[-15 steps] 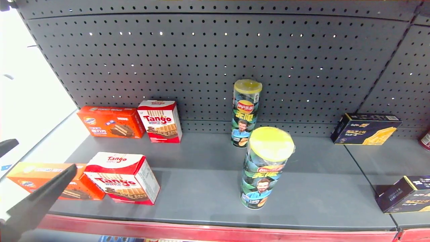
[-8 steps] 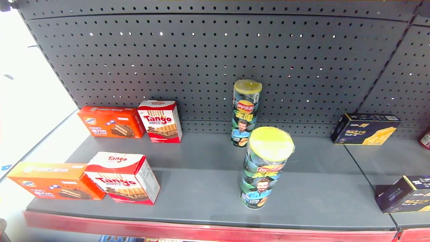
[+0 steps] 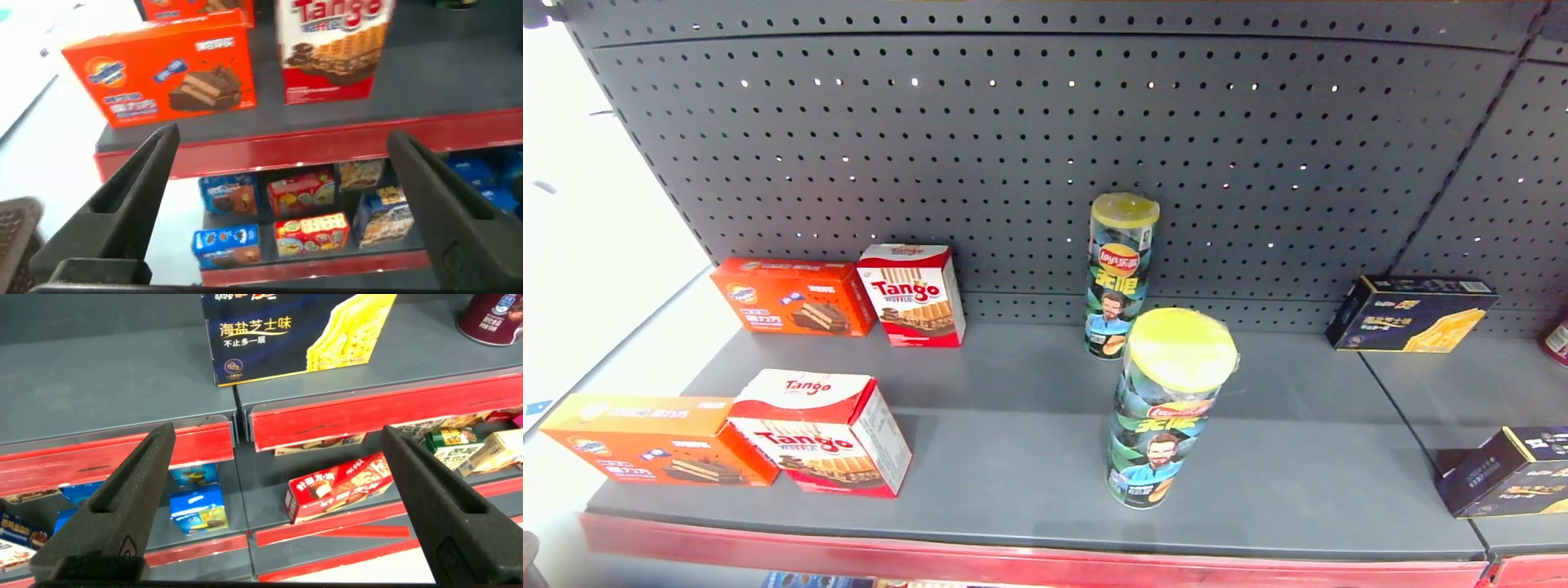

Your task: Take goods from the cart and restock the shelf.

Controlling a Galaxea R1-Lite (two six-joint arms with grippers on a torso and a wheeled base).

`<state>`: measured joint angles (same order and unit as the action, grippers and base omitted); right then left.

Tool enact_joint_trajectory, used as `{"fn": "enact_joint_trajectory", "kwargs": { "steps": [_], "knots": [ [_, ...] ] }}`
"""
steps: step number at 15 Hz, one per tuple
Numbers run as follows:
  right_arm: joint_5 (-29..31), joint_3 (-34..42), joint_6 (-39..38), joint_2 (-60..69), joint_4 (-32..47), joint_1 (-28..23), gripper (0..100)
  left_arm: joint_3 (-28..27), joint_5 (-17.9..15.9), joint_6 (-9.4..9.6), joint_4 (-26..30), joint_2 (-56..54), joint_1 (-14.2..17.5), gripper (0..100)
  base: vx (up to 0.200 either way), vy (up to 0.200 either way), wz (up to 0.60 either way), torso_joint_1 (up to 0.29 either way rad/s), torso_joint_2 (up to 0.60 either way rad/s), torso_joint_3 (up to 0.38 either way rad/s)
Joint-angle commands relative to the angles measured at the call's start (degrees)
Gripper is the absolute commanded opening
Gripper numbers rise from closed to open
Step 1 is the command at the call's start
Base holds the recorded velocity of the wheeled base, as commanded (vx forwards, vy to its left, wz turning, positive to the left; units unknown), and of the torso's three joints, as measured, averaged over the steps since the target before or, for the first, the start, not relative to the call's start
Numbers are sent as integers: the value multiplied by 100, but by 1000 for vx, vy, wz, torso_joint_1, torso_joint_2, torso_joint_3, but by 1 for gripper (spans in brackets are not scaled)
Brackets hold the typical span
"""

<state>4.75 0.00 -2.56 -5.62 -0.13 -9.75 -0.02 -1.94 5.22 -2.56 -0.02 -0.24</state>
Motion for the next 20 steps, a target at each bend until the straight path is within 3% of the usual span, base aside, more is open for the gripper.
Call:
{"fn": "enact_joint_trajectory", "kwargs": {
  "steps": [1,3,6,10,11,12,13,14,15,20],
  "knots": [
    [-1,0,1,-9,-4,0,100,2,528,-65,230,2,7,100,0,0,0,0,0,0],
    [-1,0,1,-9,5,0,100,2,387,-91,256,2,-2,100,0,0,0,0,0,0],
    [-1,0,1,-9,5,0,100,2,282,-372,247,2,-2,100,0,0,0,0,0,0],
    [-264,-18,309,-53,40,211,100,-6,273,-399,247,2,-2,100,0,0,0,0,0,0],
    [-405,-352,370,-124,-127,369,100,-6,273,-399,247,2,-2,100,0,0,0,0,0,0],
    [-370,-1784,256,-1301,-83,457,100,2,273,-390,247,2,-2,100,0,0,0,0,0,0],
    [-475,-2417,-25,-2242,93,492,100,2,282,-364,247,2,-2,100,0,0,0,0,0,0],
    [-642,-2619,-43,-2356,128,562,100,2,273,-337,247,2,-2,100,0,0,0,0,0,0],
    [-1425,-2962,133,-2760,163,1063,100,2,264,-161,247,2,-2,100,0,0,0,0,0,0],
    [-1187,-3278,1214,-4940,-198,2592,100,2,132,-188,256,2,-2,100,0,0,0,0,0,0]
  ]
}}
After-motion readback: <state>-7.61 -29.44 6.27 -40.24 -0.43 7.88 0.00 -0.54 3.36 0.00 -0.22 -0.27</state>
